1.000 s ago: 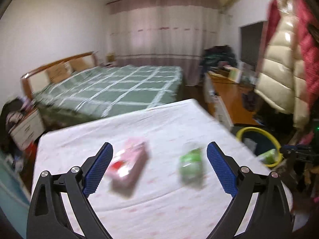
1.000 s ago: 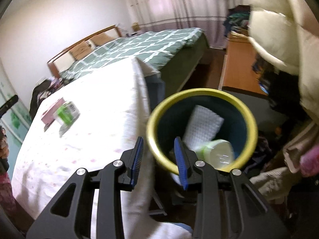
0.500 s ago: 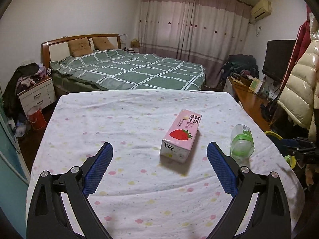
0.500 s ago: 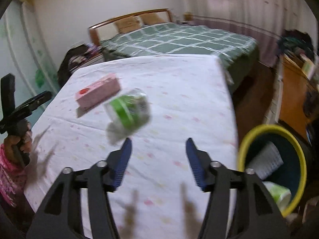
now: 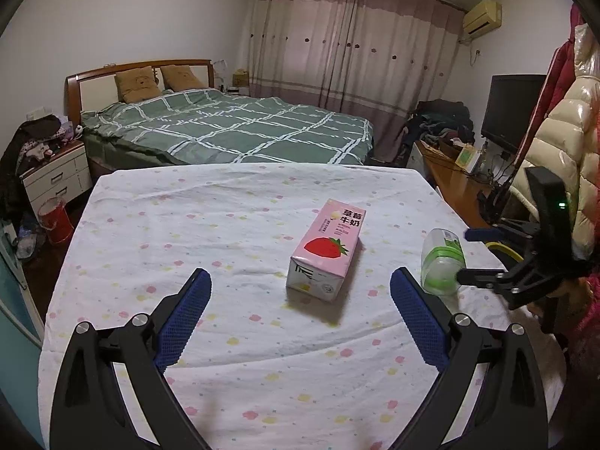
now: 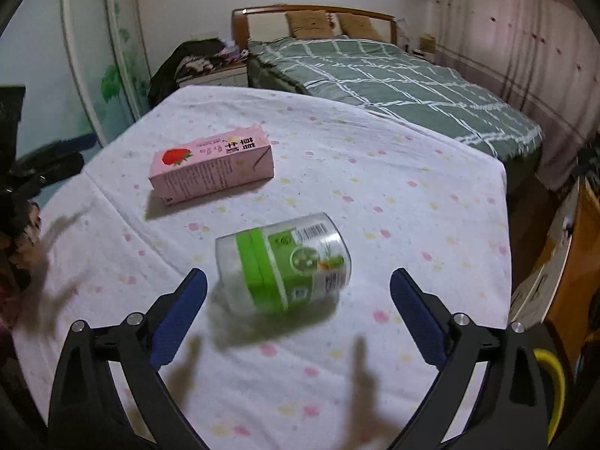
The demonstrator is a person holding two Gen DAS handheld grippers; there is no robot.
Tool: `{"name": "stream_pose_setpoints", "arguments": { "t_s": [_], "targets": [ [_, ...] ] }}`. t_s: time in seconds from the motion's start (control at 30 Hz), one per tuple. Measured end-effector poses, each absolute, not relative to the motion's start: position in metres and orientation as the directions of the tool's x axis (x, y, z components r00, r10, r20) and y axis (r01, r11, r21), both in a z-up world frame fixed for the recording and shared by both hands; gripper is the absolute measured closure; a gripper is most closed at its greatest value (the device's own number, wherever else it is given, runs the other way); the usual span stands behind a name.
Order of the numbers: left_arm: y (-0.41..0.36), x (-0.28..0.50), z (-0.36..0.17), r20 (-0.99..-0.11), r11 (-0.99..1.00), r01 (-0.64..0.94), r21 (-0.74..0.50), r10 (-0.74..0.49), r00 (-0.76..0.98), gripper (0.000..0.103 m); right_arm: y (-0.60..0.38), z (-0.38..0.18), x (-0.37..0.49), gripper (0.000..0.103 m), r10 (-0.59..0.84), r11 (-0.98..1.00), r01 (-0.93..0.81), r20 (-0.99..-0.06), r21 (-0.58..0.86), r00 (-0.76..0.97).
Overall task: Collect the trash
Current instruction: 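Reach the right tool to the clear green-banded jar and grasp it, then carry the jar with the right tool into the bin and open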
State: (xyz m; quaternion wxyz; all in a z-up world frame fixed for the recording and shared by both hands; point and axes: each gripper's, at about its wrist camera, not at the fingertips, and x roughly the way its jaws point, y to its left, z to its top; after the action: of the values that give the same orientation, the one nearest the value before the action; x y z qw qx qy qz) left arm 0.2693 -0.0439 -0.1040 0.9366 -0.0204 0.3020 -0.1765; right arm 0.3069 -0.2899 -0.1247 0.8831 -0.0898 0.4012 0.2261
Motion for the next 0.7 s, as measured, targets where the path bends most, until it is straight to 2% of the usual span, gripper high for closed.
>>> {"name": "stream_pose_setpoints", "arguments": {
  "t_s": [0.37,0.43,0.57,0.7],
  "targets": [
    [-0.049,0.269,-0.106,-0.565,0.925,0.347,-0.153,-0.370,0.738,0.008,-0.279,-0.141,0.329,0.009,0.360,0.844,-0.536,-0.777,0.034,0.517],
    [-0.051,0.268,-0.107,-0.566,0.924,0.350,-0.152,-0.372,0.735,0.008,-0.278,-0.142,0.331,0.012,0.364,0.843,-0.536,-0.778,0.042,0.512],
    [-0.052,0.267,-0.107,-0.568,0.922,0.356,-0.152,-0.377,0.732,0.008,-0.277,-0.145,0.333,0.030,0.398,0.834,-0.544,-0.780,0.090,0.483],
    [-0.054,0.266,-0.106,-0.569,0.921,0.360,-0.147,-0.376,0.731,0.008,-0.279,-0.145,0.331,0.031,0.396,0.846,-0.523,-0.776,0.102,0.490]
  ]
}}
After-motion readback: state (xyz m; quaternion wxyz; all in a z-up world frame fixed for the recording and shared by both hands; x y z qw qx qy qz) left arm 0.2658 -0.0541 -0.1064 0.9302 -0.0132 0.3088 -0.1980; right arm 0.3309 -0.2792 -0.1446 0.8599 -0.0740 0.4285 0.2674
